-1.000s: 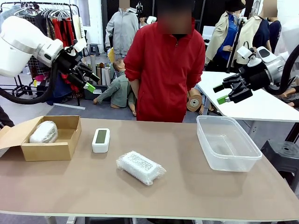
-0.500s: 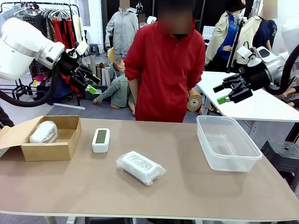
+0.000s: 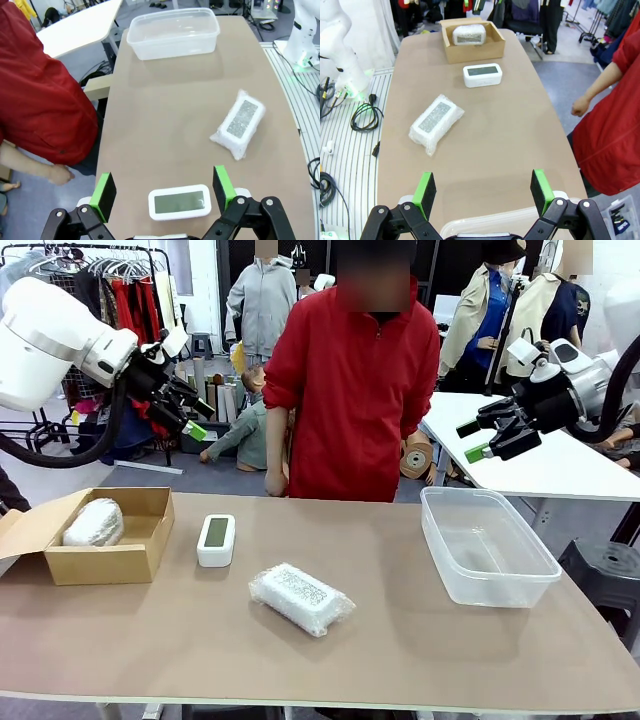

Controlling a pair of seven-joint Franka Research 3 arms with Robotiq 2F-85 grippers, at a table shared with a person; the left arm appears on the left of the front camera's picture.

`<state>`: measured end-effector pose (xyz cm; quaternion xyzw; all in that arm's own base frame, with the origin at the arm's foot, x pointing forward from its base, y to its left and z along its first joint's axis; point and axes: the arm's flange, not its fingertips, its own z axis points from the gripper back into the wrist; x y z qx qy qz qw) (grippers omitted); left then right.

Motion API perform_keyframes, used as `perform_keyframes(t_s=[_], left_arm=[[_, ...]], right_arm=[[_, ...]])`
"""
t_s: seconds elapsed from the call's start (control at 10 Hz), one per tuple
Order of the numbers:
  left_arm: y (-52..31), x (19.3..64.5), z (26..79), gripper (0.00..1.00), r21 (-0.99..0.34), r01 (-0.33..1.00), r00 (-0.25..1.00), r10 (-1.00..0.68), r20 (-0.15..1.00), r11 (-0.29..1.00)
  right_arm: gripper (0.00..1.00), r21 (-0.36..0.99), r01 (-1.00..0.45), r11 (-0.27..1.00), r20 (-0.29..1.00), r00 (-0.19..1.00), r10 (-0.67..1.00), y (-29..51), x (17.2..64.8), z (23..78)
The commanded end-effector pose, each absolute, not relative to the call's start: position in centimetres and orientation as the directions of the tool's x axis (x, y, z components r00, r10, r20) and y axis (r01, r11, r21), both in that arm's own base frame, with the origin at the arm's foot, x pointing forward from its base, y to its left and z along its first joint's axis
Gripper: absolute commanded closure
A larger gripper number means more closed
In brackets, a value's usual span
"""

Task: Separate and place wrapped and unwrapped clocks.
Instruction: Pick up the Digital clock indicated by the person.

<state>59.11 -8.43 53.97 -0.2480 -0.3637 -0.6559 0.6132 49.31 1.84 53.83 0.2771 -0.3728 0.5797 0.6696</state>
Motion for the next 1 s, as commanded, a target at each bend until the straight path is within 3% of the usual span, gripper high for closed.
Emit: perform_keyframes(t_s=[0.0, 0.9], left_arm=[[-8.43, 59.05, 54.08, 0.0, 0.18, 0.983, -0.126, -0.625, 0.771, 0.023], [-8.43, 59.05, 54.08, 0.0, 0.18, 0.983, -0.126, -0.625, 0.771, 0.023]], right_arm=[[0.0, -0.063, -0.983, 0.172, 0.82, 0.048, 0.57, 1.94, 49.22, 53.89], [0.0, -0.063, -0.983, 0.172, 0.82, 0.048, 0.57, 1.94, 49.22, 53.89]])
